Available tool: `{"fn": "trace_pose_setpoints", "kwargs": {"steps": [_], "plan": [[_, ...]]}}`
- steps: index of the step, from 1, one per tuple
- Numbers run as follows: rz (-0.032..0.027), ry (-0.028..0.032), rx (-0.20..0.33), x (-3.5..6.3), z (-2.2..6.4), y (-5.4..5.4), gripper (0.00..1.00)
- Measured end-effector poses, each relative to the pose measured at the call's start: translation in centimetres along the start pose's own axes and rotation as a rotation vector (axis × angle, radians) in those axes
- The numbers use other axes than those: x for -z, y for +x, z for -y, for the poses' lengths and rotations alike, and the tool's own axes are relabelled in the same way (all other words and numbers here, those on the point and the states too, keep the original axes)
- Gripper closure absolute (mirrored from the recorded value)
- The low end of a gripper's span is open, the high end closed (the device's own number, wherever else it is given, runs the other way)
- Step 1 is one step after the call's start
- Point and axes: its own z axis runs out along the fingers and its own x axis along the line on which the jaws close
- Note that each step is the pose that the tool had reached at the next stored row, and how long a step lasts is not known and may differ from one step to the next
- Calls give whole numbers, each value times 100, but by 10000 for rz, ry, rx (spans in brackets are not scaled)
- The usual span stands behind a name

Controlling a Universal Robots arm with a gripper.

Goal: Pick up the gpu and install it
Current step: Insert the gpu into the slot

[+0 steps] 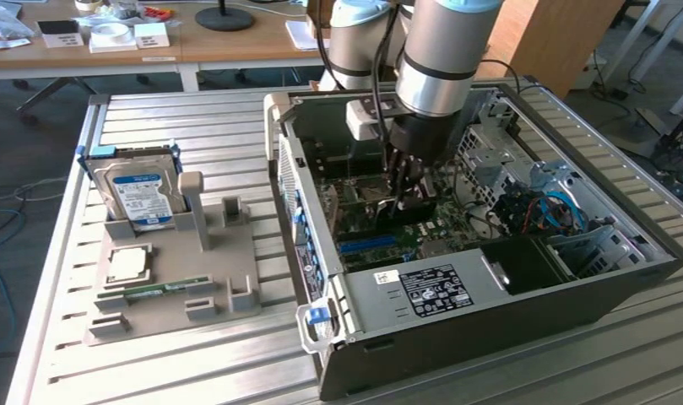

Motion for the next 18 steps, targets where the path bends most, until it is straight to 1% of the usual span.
{"fn": "trace_pose_setpoints", "kwargs": {"steps": [2,11,18], "plan": [[1,1,0,-6,-7,-1,73],[1,0,0,-90,-48,0,73],[0,0,-2,-91,-65,1,73]]}}
